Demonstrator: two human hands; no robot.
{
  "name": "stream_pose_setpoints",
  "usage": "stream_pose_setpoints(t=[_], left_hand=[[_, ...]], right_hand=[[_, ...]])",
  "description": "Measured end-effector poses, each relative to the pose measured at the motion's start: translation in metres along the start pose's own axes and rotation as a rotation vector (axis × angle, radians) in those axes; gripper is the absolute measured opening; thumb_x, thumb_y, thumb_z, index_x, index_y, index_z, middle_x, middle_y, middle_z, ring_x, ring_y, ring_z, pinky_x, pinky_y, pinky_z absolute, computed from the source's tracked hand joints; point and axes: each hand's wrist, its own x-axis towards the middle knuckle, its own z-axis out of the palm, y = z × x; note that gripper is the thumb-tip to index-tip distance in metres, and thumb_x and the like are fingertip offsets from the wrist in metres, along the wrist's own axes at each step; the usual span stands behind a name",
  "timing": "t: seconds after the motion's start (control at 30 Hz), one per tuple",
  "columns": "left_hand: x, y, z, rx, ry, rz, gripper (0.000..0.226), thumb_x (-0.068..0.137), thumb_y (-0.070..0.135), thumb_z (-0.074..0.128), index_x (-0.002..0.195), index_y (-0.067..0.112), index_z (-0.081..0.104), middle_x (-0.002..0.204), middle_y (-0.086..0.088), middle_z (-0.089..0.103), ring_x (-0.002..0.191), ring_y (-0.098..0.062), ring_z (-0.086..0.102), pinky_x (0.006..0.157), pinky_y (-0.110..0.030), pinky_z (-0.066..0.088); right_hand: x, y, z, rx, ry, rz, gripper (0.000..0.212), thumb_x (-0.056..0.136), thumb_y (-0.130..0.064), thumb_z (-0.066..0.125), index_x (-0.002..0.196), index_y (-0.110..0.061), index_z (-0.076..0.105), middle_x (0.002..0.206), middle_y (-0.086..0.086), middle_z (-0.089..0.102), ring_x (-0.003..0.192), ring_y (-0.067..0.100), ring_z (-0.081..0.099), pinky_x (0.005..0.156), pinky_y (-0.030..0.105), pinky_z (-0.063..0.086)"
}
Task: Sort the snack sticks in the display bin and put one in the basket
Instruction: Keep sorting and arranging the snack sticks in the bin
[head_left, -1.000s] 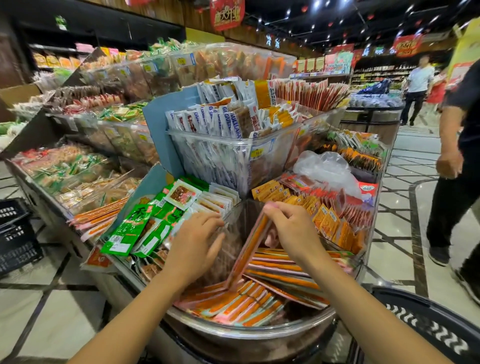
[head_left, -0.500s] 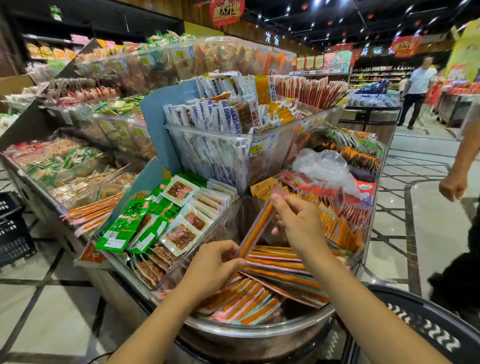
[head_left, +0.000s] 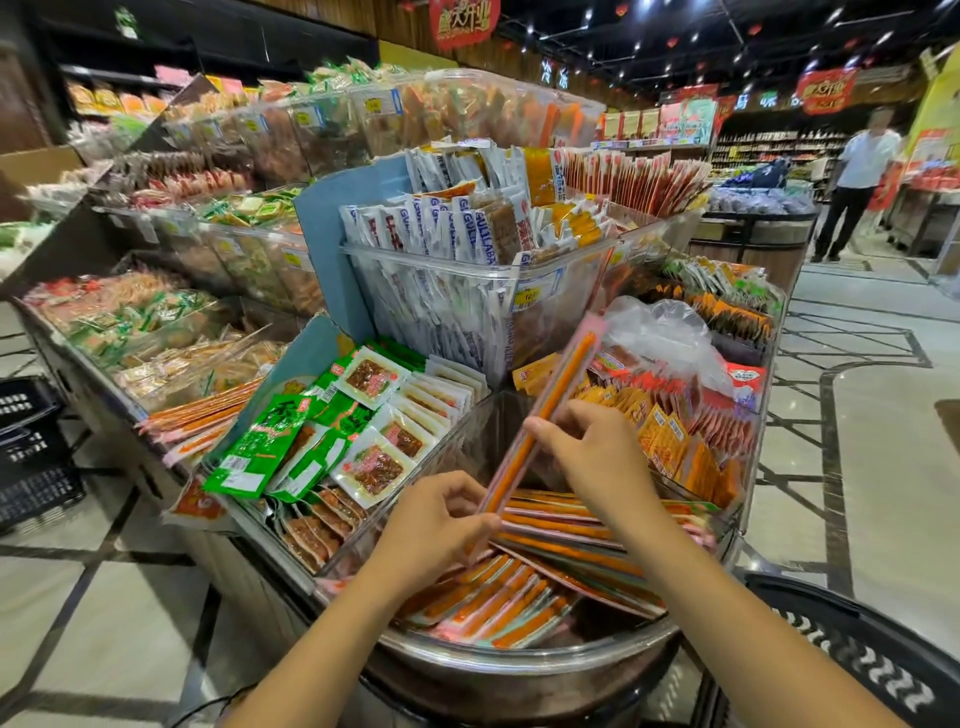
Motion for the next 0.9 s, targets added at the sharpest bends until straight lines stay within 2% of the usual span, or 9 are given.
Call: stream_pose_setpoints(t=[0.1, 0.17, 0.23, 0.27, 0.37, 0.47, 0.6, 0.77, 0.9], left_hand=[[0.0, 0.002, -0.001, 0.01, 0.027, 0.006, 0.01, 0.086, 0.013, 0.078, 0.086, 0.016, 0.069, 0.072, -0.007, 0.075, 0.053, -0.022, 0.069, 0.054, -0.03, 0.057], [-0.001, 0.003, -0.002, 0.029, 0.033, 0.006, 0.009, 0.086, 0.014, 0.078, 0.084, 0.017, 0.07, 0.07, -0.006, 0.074, 0.053, -0.026, 0.068, 0.052, -0.029, 0.055], [-0.001, 0.003, -0.001, 0.025, 0.04, 0.004, 0.01, 0.086, 0.014, 0.078, 0.082, 0.018, 0.07, 0.065, -0.002, 0.071, 0.048, -0.018, 0.064, 0.049, -0.029, 0.052], [-0.001, 0.003, -0.001, 0.036, 0.056, 0.015, 0.012, 0.085, 0.014, 0.078, 0.081, 0.02, 0.07, 0.065, 0.001, 0.071, 0.05, -0.011, 0.063, 0.051, -0.026, 0.05], [-0.002, 0.005, -0.003, 0.056, 0.111, 0.085, 0.015, 0.083, 0.015, 0.08, 0.08, 0.028, 0.074, 0.074, 0.005, 0.073, 0.067, -0.008, 0.066, 0.063, -0.017, 0.048], [-0.005, 0.009, -0.009, -0.041, 0.143, 0.107, 0.01, 0.083, 0.012, 0.08, 0.085, 0.022, 0.08, 0.081, 0.003, 0.076, 0.077, -0.01, 0.07, 0.068, -0.013, 0.049], [-0.007, 0.02, -0.014, -0.19, 0.204, 0.09, 0.009, 0.078, 0.005, 0.083, 0.085, 0.008, 0.079, 0.076, 0.003, 0.076, 0.068, -0.003, 0.069, 0.063, -0.011, 0.05], [-0.003, 0.021, -0.025, -0.414, 0.297, 0.079, 0.019, 0.076, 0.008, 0.083, 0.075, 0.024, 0.073, 0.077, -0.013, 0.075, 0.072, -0.031, 0.074, 0.055, -0.028, 0.053], [-0.005, 0.019, -0.03, -0.348, 0.283, 0.093, 0.015, 0.08, 0.009, 0.081, 0.093, 0.011, 0.073, 0.085, -0.012, 0.077, 0.077, -0.03, 0.075, 0.058, -0.032, 0.057]], right_hand=[[-0.005, -0.001, -0.005, -0.297, 0.071, -0.103, 0.04, 0.084, -0.055, 0.071, 0.065, -0.022, 0.058, 0.061, -0.007, 0.061, 0.062, 0.011, 0.059, 0.061, 0.04, 0.055], [-0.011, -0.005, -0.004, -0.379, 0.06, -0.341, 0.027, 0.087, -0.04, 0.074, 0.074, -0.023, 0.058, 0.074, -0.011, 0.058, 0.064, 0.009, 0.055, 0.059, 0.036, 0.053], [-0.017, -0.007, 0.0, -0.443, -0.05, -0.55, 0.013, 0.087, -0.024, 0.076, 0.095, -0.022, 0.065, 0.096, -0.009, 0.059, 0.071, 0.01, 0.059, 0.06, 0.034, 0.055], [-0.018, -0.007, 0.003, -0.477, -0.116, -0.595, 0.02, 0.087, -0.021, 0.075, 0.106, -0.022, 0.068, 0.105, -0.007, 0.06, 0.076, 0.014, 0.063, 0.062, 0.035, 0.056], [-0.016, -0.009, 0.008, -0.547, -0.248, -0.568, 0.031, 0.091, -0.024, 0.07, 0.122, -0.023, 0.069, 0.115, -0.005, 0.064, 0.094, 0.024, 0.067, 0.07, 0.041, 0.056], [-0.01, -0.013, 0.002, -0.552, -0.304, -0.499, 0.026, 0.095, -0.03, 0.066, 0.12, -0.026, 0.071, 0.111, -0.007, 0.065, 0.102, 0.02, 0.063, 0.08, 0.04, 0.053], [-0.002, -0.019, -0.009, -0.542, -0.378, -0.453, 0.023, 0.095, -0.032, 0.067, 0.116, -0.028, 0.073, 0.107, -0.007, 0.063, 0.101, 0.014, 0.058, 0.084, 0.037, 0.05], [0.004, -0.019, -0.015, -0.467, -0.381, -0.376, 0.01, 0.095, -0.028, 0.068, 0.103, -0.025, 0.072, 0.096, -0.01, 0.058, 0.091, 0.009, 0.054, 0.081, 0.031, 0.048], [0.011, -0.022, -0.022, -0.374, -0.281, -0.335, 0.003, 0.094, -0.028, 0.068, 0.095, -0.026, 0.068, 0.091, -0.013, 0.058, 0.084, 0.001, 0.051, 0.073, 0.019, 0.04]])
